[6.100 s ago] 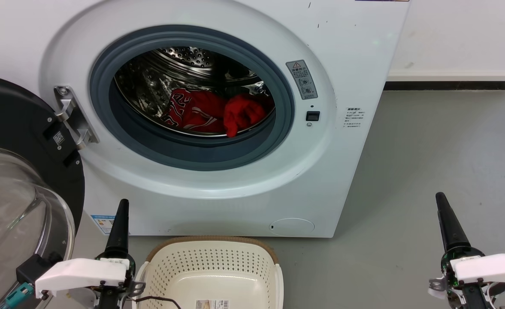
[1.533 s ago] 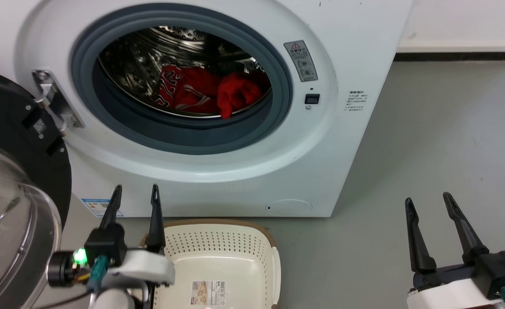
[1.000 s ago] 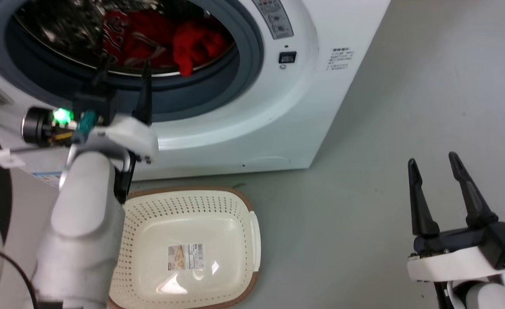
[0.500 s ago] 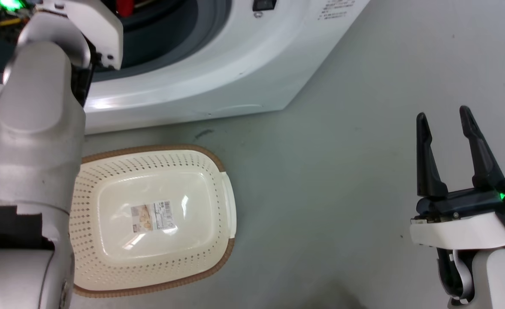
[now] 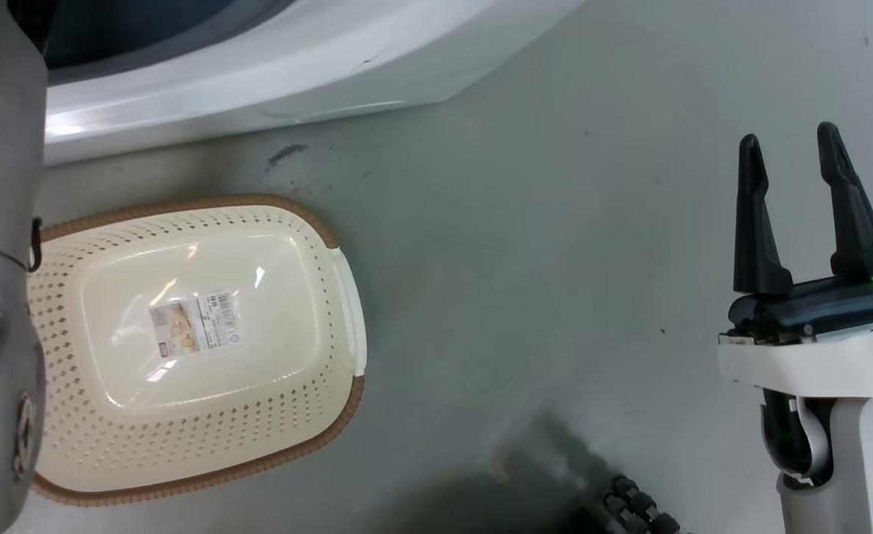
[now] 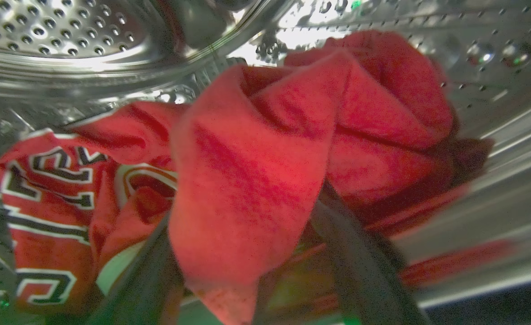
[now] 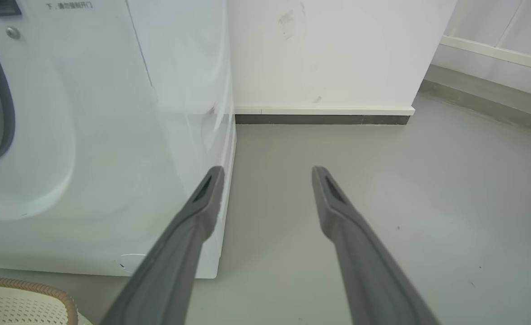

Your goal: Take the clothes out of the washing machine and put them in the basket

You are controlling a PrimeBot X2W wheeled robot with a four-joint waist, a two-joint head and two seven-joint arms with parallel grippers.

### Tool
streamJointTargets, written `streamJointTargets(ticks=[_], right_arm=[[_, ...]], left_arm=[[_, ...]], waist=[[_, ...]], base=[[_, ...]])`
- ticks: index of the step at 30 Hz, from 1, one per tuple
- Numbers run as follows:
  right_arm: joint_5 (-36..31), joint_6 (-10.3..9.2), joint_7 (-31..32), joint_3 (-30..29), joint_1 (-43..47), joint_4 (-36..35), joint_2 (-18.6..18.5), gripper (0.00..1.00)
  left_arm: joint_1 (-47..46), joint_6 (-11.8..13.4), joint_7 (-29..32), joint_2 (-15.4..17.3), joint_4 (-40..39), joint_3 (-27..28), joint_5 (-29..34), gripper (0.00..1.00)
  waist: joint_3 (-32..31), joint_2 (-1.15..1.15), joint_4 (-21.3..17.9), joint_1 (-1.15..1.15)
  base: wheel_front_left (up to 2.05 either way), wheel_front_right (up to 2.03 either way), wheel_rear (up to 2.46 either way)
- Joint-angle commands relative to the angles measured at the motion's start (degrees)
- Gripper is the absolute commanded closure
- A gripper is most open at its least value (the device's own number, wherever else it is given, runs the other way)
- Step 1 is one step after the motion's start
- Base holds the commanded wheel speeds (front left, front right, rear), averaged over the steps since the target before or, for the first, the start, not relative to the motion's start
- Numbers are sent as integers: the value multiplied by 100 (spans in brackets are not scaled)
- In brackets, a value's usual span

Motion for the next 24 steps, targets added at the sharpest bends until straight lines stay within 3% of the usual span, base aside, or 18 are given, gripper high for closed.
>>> streamJointTargets(ticks=[1,11,12,13,24], right_arm=[[65,-4,-16,10,-133,-30,13,0],[176,-4,-16,47,-220,-66,13,0],[183,-4,-16,43,-222,-64,13,0],[187,-4,-16,39,-225,-63,13,0],[92,-4,-16,49,-158,-21,13,0]], left_arm=[[-164,1,73,64,115,-54,-44,0],[-456,-5,283,82,503,-312,-264,0],[-478,-6,304,80,523,-336,-287,62],[-517,-6,299,94,536,-352,-317,100],[-493,-2,-110,65,570,-567,-640,100]], waist=[[152,0,-83,-1],[313,0,-137,-1],[315,0,-136,-1],[317,0,-135,-1],[96,0,-59,-1]], base=[[0,0,0],[0,0,0],[0,0,0],[0,0,0],[0,0,0]])
